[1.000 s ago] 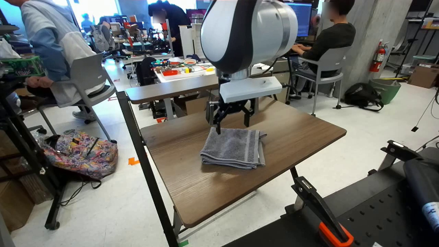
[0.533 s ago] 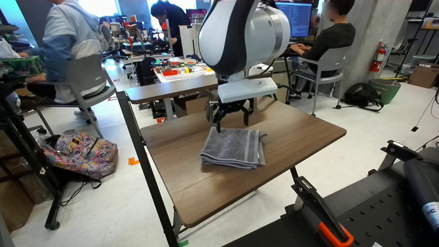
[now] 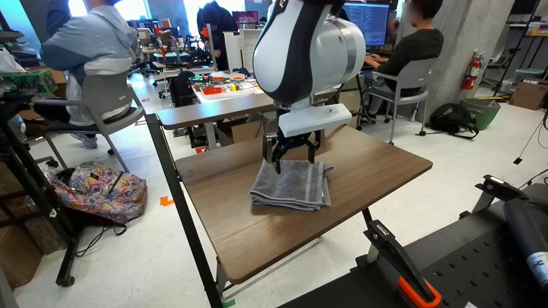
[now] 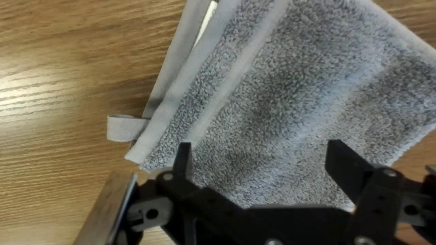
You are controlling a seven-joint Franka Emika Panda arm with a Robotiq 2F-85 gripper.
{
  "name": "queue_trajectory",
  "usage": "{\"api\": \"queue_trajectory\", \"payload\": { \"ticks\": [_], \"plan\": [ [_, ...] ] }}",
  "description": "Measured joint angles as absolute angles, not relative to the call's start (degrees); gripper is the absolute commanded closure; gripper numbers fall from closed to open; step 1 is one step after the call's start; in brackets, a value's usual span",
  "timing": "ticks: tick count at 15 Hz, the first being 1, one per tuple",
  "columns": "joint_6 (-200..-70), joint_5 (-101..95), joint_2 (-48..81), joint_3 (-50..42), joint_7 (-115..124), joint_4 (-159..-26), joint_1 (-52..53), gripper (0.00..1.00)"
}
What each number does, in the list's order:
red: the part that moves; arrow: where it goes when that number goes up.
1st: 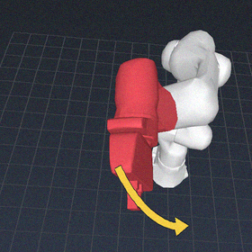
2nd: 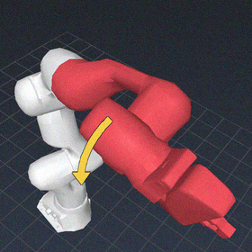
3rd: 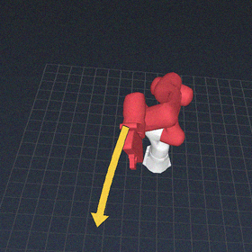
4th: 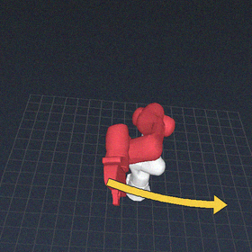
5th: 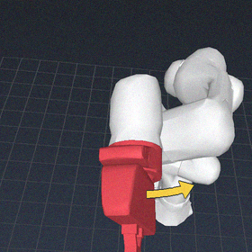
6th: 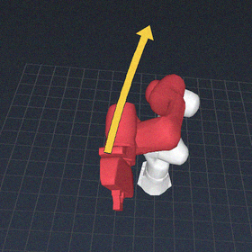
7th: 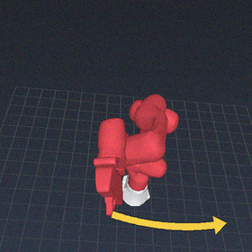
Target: Move the towel to the right
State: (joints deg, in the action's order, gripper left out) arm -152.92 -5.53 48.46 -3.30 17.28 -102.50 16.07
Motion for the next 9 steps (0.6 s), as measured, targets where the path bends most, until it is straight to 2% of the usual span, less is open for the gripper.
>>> {"api": "queue_trajectory", "payload": {
  "ticks": [9],
  "plan": [
    [-153.2, -5.6, 51.0, -3.3, 11.7, -101.5, 15.1, 0.0]
  ]
}}
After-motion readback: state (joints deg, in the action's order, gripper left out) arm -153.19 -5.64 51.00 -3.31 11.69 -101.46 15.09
